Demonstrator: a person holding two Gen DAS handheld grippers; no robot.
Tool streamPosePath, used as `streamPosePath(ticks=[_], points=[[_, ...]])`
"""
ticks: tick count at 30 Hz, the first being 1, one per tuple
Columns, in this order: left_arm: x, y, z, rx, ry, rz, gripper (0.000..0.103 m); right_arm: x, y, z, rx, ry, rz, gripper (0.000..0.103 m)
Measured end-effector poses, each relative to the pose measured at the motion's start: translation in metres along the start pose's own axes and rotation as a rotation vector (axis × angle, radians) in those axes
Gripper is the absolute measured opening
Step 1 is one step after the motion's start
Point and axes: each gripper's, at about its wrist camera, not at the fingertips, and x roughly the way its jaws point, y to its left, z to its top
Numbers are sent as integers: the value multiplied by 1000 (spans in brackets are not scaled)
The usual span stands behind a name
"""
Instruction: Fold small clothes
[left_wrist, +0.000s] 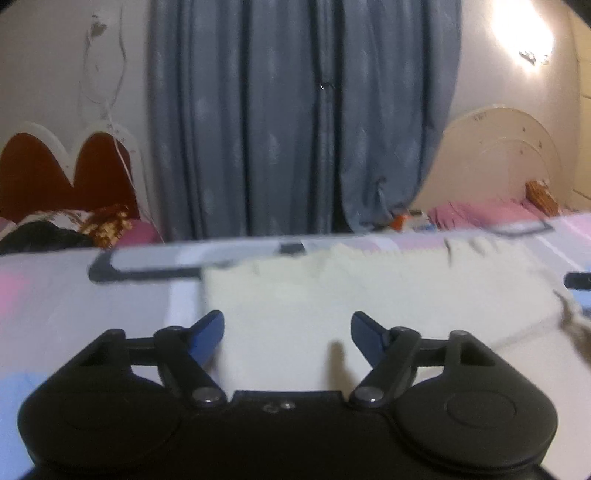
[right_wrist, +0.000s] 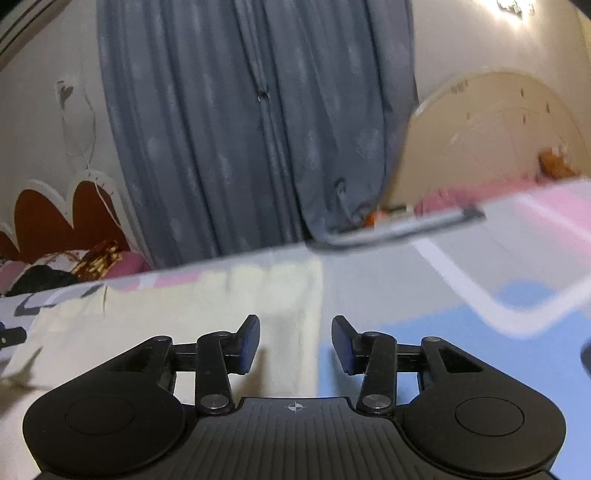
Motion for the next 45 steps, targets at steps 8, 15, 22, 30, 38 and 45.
streamPosePath(ticks=[8, 15, 22, 30, 38, 45], points=[[6, -4, -13, -3, 81, 25, 70, 8, 10, -16, -36, 44, 20, 26], [11, -1, -15, -25, 84, 22, 73, 16, 7, -16, -59, 92, 18, 18], [12, 5, -16, -37, 88, 29, 81, -4, 6, -14, -88, 53, 63, 2], [-6, -3, -4, -24, 38, 13, 74, -17, 8, -12, -102, -61, -71, 16], [21, -25, -9, 18, 93, -15, 85, 22, 46, -32, -269, 66, -29, 15], [12, -36, 9, -25, 29, -20, 83, 12, 51, -16, -199, -13, 16, 16]])
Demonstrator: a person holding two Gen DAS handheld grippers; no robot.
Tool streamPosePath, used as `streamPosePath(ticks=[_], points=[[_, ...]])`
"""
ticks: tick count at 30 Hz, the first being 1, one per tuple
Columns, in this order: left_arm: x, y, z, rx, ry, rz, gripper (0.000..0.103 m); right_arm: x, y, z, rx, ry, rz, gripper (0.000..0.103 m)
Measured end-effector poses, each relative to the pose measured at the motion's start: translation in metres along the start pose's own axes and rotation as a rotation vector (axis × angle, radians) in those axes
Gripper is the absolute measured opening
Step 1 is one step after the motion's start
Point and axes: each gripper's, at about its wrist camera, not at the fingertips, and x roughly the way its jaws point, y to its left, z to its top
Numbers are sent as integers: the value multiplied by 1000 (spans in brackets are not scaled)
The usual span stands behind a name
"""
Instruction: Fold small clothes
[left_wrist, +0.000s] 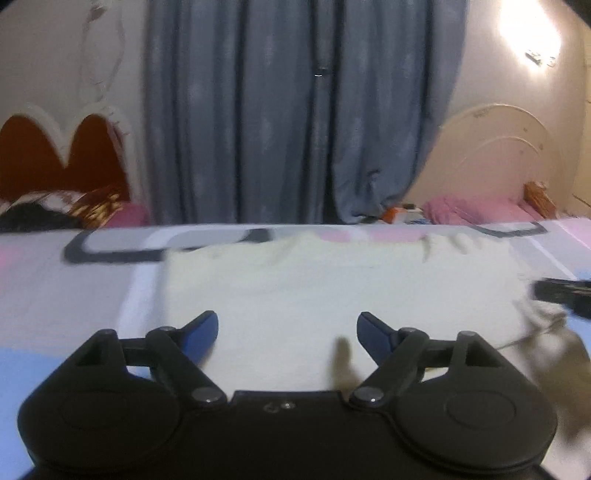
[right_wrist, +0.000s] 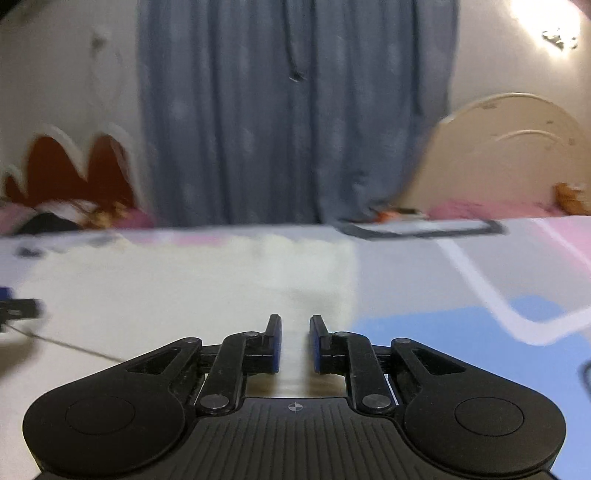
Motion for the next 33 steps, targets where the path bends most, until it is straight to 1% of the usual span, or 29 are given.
streamPosePath(ticks=[1, 2, 3, 4, 5, 6, 7, 8, 9, 10, 11, 12, 14, 17, 19, 22, 25, 27, 29, 31, 32, 33], points=[[7, -9, 1, 31, 16, -5, 84, 4, 8, 1, -28, -5, 14, 16], [17, -17, 0, 65, 51, 0, 86, 11, 17, 0, -59, 0, 9, 19], [28, -21, -3, 85, 96, 12, 87, 21, 19, -2, -73, 34, -13, 24], [32, -18, -8, 70, 90, 7, 88, 36, 16, -7, -60, 89, -33, 24], [28, -15, -6, 45, 88, 8, 82, 37, 13, -7, -42, 75, -15, 25], [21, -16, -5, 47, 74, 18, 77, 36, 12, -2, -51, 92, -12, 25], [11, -17, -5, 57, 32, 30, 77, 27, 14, 3, -73, 72, -21, 25], [4, -18, -7, 61, 0, 34, 86, 16, 13, 4, -85, 18, -15, 26], [8, -19, -11, 64, 22, 33, 89, 6, 11, -1, -91, -28, 2, 26], [18, -20, -15, 66, 83, 28, 91, 11, 10, -5, -92, -6, 6, 26], [23, -21, -18, 64, 82, 31, 93, 31, 10, -11, -102, 104, -11, 26], [23, -21, -17, 61, 81, 35, 93, 31, 9, -16, -111, 73, 3, 29], [17, -22, -12, 58, 81, 52, 90, 29, 10, -11, -115, 94, 6, 29], [-9, -24, -18, 57, 70, 50, 90, 11, 0, -5, -71, 56, 29, 30], [-26, -22, -26, 72, 61, 67, 89, -5, -10, -9, -39, 68, 58, 30], [-62, -11, -47, 34, 63, 77, 88, -42, -32, -20, 36, 105, 124, 30], [-101, 5, -74, 0, 92, 87, 79, -86, -46, -37, 81, 133, 137, 31], [-127, 16, -93, -28, 119, 93, 77, -121, -59, -56, 118, 163, 143, 32], [-149, 24, -109, -55, 154, 82, 77, -161, -67, -73, 150, 190, 142, 33], [-174, 31, -125, -93, 183, 50, 74, -189, -75, -88, 203, 227, 157, 39], [-188, 35, -133, -121, 189, 34, 73, -204, -79, -98, 250, 244, 175, 49], [-200, 36, -140, -146, 197, 23, 73, -218, -83, -106, 289, 259, 196, 54]])
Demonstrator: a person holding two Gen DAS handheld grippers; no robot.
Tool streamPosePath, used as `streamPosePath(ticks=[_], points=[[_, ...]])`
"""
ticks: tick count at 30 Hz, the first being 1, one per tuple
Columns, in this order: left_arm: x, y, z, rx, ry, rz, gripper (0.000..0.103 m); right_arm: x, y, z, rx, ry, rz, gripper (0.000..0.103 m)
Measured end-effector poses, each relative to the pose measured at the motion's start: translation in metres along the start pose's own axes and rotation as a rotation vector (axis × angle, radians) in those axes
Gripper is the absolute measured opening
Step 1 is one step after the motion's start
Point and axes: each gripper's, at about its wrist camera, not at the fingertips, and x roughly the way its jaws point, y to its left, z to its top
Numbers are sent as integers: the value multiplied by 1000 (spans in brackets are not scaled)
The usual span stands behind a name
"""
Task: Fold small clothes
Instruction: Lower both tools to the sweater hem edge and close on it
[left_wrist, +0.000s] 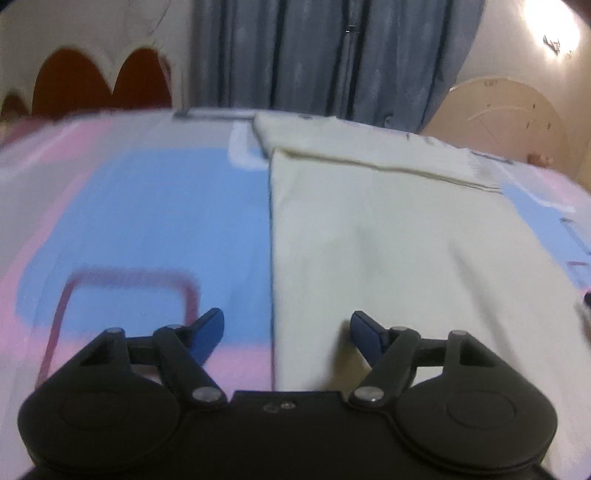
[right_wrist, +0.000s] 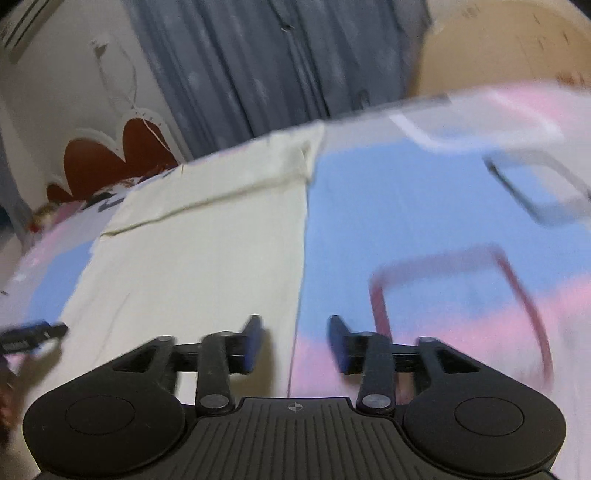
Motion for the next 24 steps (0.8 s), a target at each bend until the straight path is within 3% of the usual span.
streamPosePath(ticks=[7, 14, 16, 17, 20, 24], points=[[-50, 24, -43, -166, 33, -146, 71, -43, 0, -38, 137, 63, 124, 54], [-59, 32, -59, -315, 68, -290, 55, -58, 2, -62, 188, 82, 227, 54], [-54, 34, -59, -366, 86, -328, 50, -59, 1, -63, 205, 62, 245, 50], [-51, 36, -58, -385, 92, -346, 46, -60, 0, -62, 220, 47, 260, 43], [-44, 35, -56, -407, 104, -373, 44, -53, -6, -56, 255, 38, 283, 38], [-40, 29, -58, -383, 105, -364, 44, -43, -6, -60, 250, 77, 251, 37]])
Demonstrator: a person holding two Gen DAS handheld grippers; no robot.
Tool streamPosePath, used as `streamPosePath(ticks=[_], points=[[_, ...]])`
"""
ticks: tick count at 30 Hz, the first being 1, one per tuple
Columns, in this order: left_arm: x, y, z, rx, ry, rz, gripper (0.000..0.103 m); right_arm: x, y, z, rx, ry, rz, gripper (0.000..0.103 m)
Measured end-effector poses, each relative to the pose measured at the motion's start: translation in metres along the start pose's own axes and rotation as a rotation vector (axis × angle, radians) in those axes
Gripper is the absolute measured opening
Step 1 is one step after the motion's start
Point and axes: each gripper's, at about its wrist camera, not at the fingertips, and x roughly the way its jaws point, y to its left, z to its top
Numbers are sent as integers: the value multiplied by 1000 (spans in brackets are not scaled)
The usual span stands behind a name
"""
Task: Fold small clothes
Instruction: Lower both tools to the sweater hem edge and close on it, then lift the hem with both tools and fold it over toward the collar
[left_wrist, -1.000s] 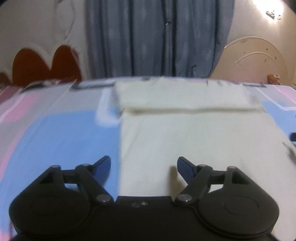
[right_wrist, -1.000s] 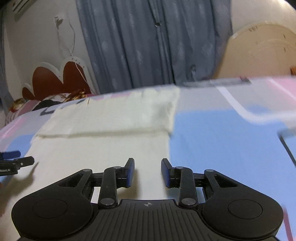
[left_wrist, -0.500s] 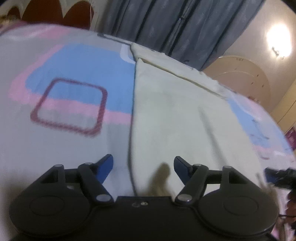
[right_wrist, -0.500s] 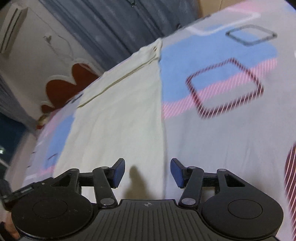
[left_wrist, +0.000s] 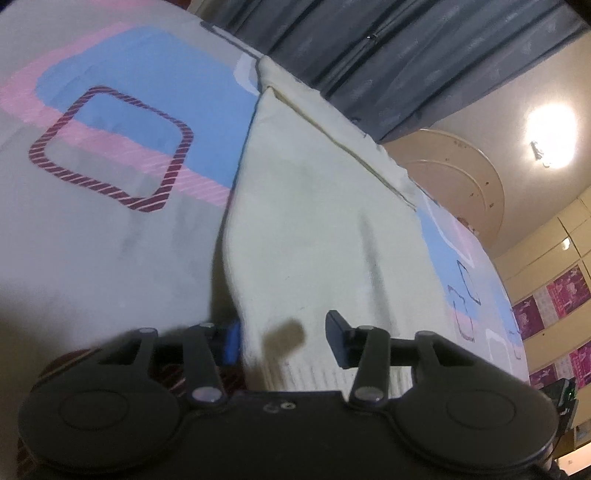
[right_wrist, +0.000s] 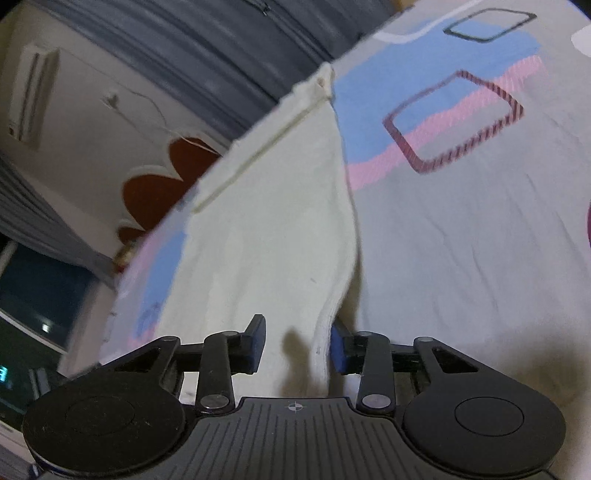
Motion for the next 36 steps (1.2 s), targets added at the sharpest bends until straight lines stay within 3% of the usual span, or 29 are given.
streamPosePath(ticks=[4, 5, 6, 8, 10, 12, 14, 16, 19, 21, 22, 26, 29, 36], points=[[-2, -8, -5, 105, 15, -8, 46, -1, 1, 0, -1, -8, 4, 36], [-3, -7, -5, 109, 14, -13, 45, 0, 2, 1, -6, -6, 1, 31], [-4, -4, -5, 99, 13, -18, 44, 1, 1, 0, -10, -8, 4, 18], [-4, -6, -6, 124, 15, 29, 23, 3, -1, 0, -6, -9, -1, 6], [-4, -18, -7, 227, 8, 132, 4, 6, 2, -3, -25, -8, -40, 3], [-15, -23, -5, 220, -42, 80, 4, 3, 11, -3, -63, -33, -56, 3], [-33, -28, -3, 244, -132, 44, 3, -13, 20, -1, -83, -103, -1, 2], [-41, -26, -4, 258, -168, 37, 4, -29, 26, 1, -122, -164, 35, 2], [-24, -19, -11, 305, -92, 150, 4, -30, 19, -1, -131, -178, 43, 2], [-11, -12, -20, 285, -54, 170, 4, -9, 2, -8, -104, -101, -55, 2], [-12, -10, -21, 271, -63, 160, 4, 3, -6, -13, -67, -53, -88, 2], [-19, -1, -18, 166, -78, 114, 3, -2, -1, -17, -50, -99, -33, 2], [-32, 6, -12, 57, -134, 16, 3, -5, 9, -11, -74, -115, -19, 2], [-60, -37, 37, 32, -295, -101, 3, -34, 73, 36, -175, -276, 77, 2]])
